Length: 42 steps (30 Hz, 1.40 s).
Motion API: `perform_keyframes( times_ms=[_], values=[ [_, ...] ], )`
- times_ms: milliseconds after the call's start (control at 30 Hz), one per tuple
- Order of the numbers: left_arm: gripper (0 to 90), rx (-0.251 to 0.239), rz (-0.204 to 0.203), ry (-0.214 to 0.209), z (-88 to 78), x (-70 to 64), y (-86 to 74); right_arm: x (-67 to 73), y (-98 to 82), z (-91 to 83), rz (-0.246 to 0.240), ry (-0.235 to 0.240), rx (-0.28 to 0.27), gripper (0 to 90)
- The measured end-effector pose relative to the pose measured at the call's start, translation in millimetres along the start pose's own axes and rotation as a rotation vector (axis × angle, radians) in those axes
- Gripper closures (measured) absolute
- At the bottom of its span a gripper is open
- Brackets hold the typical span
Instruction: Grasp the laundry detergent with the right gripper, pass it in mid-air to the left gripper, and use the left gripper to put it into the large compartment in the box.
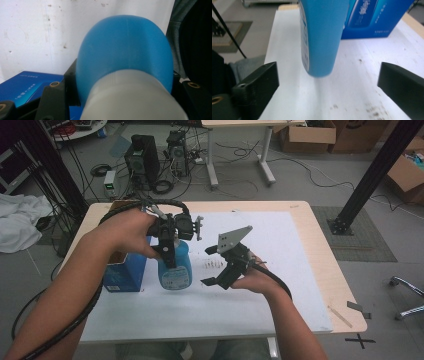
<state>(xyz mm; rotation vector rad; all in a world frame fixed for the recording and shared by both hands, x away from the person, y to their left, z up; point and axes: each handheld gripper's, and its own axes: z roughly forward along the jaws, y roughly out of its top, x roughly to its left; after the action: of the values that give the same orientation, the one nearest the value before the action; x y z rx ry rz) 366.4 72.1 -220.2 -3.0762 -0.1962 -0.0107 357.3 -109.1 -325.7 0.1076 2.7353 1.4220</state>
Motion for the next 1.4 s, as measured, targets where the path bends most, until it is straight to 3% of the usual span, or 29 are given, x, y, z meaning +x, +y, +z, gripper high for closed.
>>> perform_keyframes(
  times_ms=[300, 367, 567, 633, 767, 967, 1067, 1100, 1167, 1233, 1400],
  values=[
    [38.4, -0.008, -0.078, -0.025, -14.7, 11.6, -16.5, -13.9, 19.2, -23.5, -0.041, 0.040, 0.265, 0.0],
    [38.4, -0.019, -0.117, -0.043, -20.9, 15.1, -23.0, -16.8, 23.7, -27.8, -0.048, 0.048, 0.364, 0.0],
    [38.4, -0.027, -0.219, -0.055, -45.1, 22.6, -39.6, -24.1, 28.4, -35.6, -0.062, 0.046, 0.565, 0.0],
    [38.4, -0.037, -0.284, -0.061, -57.1, 25.7, -46.4, -27.3, 28.4, -40.2, -0.063, 0.038, 0.622, 0.0],
    [38.4, -0.052, -0.403, -0.074, -80.6, 32.6, -61.3, -33.0, 28.6, -50.6, -0.060, 0.028, 0.683, 0.0],
    [38.4, -0.069, -0.584, -0.060, -114.2, 41.3, -85.4, -37.4, 29.5, -62.6, -0.056, 0.011, 0.737, 0.0],
    [38.4, -0.070, -0.688, -0.045, -128.1, 45.3, -97.9, -38.2, 27.6, -65.5, -0.059, 0.004, 0.764, 0.0],
    [38.4, -0.075, -0.751, -0.043, -132.0, 47.3, -102.7, -38.6, 26.7, -66.1, -0.059, 0.004, 0.771, 0.0],
    [38.5, -0.056, -0.806, -0.045, -136.8, 51.5, -110.5, -39.1, 24.3, -66.5, -0.053, 0.004, 0.785, 0.0],
    [38.4, -0.047, -0.911, -0.063, -139.3, 56.8, -119.9, -39.6, 22.9, -66.7, -0.055, 0.006, 0.794, 0.0],
    [38.4, -0.047, -1.026, -0.047, -140.3, 62.6, -133.0, -38.9, 23.6, -65.6, -0.061, 0.009, 0.801, 0.0]
  ],
)
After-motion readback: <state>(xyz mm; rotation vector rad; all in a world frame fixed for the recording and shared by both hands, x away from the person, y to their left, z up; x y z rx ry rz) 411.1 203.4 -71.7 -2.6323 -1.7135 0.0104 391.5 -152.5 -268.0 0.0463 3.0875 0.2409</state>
